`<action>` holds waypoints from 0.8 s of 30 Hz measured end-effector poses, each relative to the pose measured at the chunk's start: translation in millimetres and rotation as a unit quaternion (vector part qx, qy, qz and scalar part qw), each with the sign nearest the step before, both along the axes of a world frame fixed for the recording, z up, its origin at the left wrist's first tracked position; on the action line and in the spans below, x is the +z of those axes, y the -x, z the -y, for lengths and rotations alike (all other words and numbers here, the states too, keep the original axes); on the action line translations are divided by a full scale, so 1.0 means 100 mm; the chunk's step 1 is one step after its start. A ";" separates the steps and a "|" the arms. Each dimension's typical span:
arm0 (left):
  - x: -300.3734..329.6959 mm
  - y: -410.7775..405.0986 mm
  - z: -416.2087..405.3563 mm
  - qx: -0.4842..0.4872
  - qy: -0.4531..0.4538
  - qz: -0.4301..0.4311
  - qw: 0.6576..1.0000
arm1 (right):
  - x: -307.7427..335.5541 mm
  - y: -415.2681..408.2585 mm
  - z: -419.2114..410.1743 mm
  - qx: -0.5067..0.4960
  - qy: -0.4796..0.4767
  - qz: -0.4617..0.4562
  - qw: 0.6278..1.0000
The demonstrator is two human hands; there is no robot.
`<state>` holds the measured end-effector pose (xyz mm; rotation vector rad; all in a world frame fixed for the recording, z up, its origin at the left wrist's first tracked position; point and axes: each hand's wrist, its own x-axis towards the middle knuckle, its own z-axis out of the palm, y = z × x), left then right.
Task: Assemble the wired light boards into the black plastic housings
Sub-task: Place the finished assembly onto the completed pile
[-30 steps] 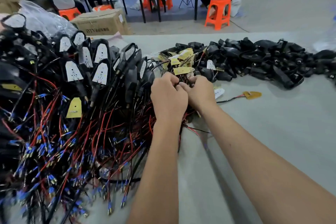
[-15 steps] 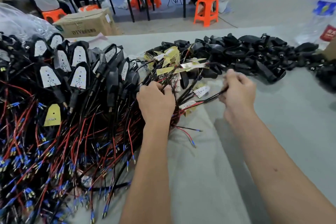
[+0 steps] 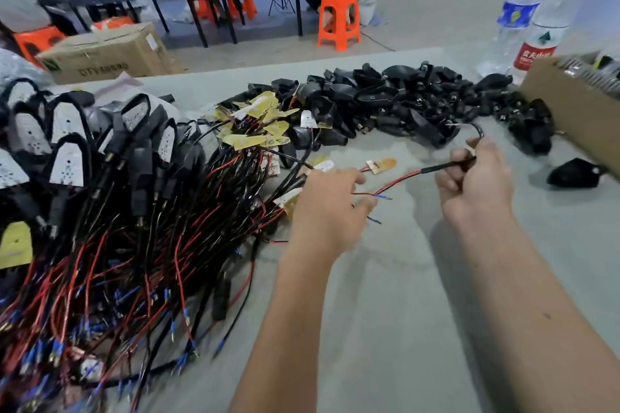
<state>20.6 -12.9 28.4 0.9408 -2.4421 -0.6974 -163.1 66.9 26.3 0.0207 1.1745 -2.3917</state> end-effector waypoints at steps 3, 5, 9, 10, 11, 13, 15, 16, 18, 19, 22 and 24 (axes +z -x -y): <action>-0.08 0.16 -0.04 -0.006 -0.003 0.068 0.998 | 0.02 0.15 -0.09 0.008 0.045 0.034 0.998; -0.05 0.27 -0.09 0.014 -0.023 0.048 0.998 | -0.03 0.17 -0.12 0.062 0.028 0.003 0.998; -0.02 0.45 -0.11 0.041 -0.020 0.062 0.997 | -0.20 0.00 -0.13 0.238 -0.121 -0.135 0.954; -0.01 0.49 -0.10 0.043 -0.049 0.075 0.995 | -0.23 -0.02 -0.14 0.252 -0.139 -0.153 0.945; 0.00 0.52 -0.07 0.055 -0.096 0.070 0.991 | -0.25 -0.02 -0.15 0.245 -0.138 -0.159 0.946; 0.07 0.59 0.00 0.111 -0.196 -0.032 0.974 | -0.25 0.00 -0.15 0.201 -0.111 -0.150 0.962; 0.12 0.69 0.09 0.178 -0.185 -0.101 0.961 | -0.25 0.00 -0.12 0.173 -0.094 -0.141 0.970; 0.13 0.75 0.13 0.194 -0.154 -0.080 0.965 | -0.26 -0.01 -0.11 0.163 -0.090 -0.140 0.972; 0.10 0.87 0.21 0.197 -0.098 -0.034 0.975 | -0.29 -0.02 -0.10 0.134 -0.084 -0.132 0.978; 0.07 0.95 0.23 0.180 -0.089 -0.031 0.979 | -0.30 -0.02 -0.10 0.114 -0.079 -0.124 0.983; 0.01 1.22 0.25 0.083 -0.063 -0.048 0.993 | -0.32 -0.01 -0.10 0.051 -0.067 -0.108 0.991; -0.02 1.43 0.21 0.008 -0.009 -0.033 0.999 | -0.35 0.00 -0.09 0.014 -0.069 -0.108 0.992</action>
